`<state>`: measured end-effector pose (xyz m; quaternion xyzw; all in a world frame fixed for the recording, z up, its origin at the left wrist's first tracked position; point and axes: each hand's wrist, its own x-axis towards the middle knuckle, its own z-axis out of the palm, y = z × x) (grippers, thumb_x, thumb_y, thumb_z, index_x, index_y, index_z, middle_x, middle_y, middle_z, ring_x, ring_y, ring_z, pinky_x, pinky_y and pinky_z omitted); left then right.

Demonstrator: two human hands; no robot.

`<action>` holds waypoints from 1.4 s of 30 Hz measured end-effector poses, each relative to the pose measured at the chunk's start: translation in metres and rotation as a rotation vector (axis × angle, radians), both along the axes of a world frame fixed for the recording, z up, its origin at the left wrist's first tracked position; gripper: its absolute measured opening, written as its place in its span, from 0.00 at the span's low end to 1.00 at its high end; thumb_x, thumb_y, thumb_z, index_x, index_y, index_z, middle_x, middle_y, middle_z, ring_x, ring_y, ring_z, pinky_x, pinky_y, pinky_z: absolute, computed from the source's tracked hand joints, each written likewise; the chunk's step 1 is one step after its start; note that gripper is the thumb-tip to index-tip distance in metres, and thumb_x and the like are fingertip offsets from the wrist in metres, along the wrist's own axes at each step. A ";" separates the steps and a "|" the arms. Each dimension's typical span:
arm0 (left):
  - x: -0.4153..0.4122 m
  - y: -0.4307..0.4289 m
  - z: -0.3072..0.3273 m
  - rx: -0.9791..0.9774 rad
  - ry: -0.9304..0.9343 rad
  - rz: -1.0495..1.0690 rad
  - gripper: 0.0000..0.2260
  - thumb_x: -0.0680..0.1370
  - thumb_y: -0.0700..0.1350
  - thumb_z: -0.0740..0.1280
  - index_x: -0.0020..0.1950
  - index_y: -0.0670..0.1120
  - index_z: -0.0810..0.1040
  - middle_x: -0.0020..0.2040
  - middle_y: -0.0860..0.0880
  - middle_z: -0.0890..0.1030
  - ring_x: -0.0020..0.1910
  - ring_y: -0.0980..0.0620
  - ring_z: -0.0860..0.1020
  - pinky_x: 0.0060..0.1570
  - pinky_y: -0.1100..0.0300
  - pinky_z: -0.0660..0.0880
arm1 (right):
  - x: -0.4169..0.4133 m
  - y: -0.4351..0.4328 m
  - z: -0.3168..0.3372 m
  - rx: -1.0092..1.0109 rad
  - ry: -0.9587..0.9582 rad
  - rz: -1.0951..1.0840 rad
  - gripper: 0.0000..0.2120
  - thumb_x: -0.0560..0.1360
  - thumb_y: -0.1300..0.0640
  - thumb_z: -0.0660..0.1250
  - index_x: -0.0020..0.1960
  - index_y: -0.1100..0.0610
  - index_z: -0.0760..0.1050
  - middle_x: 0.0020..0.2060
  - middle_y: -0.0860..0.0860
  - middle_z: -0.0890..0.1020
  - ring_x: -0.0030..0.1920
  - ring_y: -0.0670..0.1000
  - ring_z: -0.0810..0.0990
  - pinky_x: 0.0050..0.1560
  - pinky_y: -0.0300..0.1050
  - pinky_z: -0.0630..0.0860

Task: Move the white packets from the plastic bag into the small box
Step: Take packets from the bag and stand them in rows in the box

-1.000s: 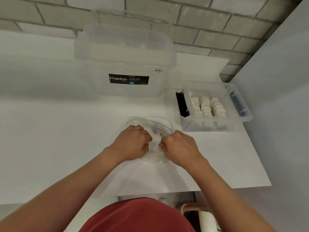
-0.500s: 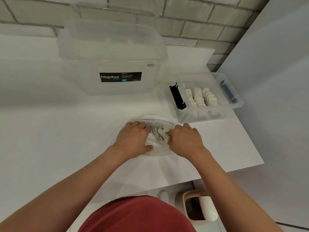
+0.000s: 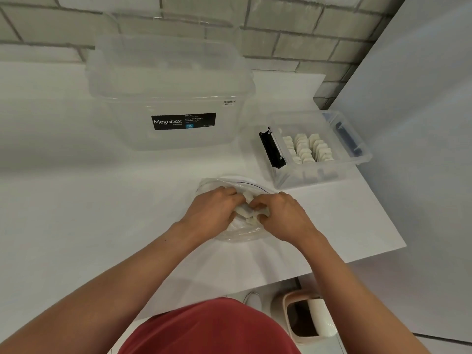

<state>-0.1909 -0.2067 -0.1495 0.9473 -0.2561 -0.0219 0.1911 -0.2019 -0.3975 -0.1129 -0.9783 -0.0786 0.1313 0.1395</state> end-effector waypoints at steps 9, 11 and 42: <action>0.003 0.005 0.003 -0.210 0.098 0.099 0.08 0.78 0.41 0.64 0.48 0.51 0.81 0.39 0.55 0.81 0.39 0.54 0.78 0.41 0.54 0.77 | 0.003 -0.012 0.004 0.232 -0.076 -0.065 0.12 0.76 0.54 0.71 0.59 0.46 0.82 0.51 0.39 0.85 0.43 0.42 0.78 0.51 0.38 0.75; 0.001 0.008 0.011 -0.360 0.189 0.175 0.05 0.78 0.42 0.68 0.47 0.51 0.82 0.39 0.56 0.82 0.39 0.58 0.80 0.43 0.62 0.77 | 0.001 -0.010 0.011 0.333 -0.111 -0.086 0.07 0.77 0.54 0.71 0.54 0.46 0.84 0.45 0.37 0.85 0.38 0.41 0.79 0.43 0.29 0.71; 0.001 -0.005 0.013 -0.265 -0.039 0.146 0.05 0.77 0.55 0.70 0.48 0.55 0.83 0.44 0.58 0.82 0.44 0.57 0.80 0.41 0.53 0.79 | 0.015 -0.031 0.056 0.071 -0.216 0.055 0.06 0.77 0.50 0.71 0.52 0.44 0.85 0.45 0.41 0.85 0.46 0.46 0.83 0.48 0.49 0.80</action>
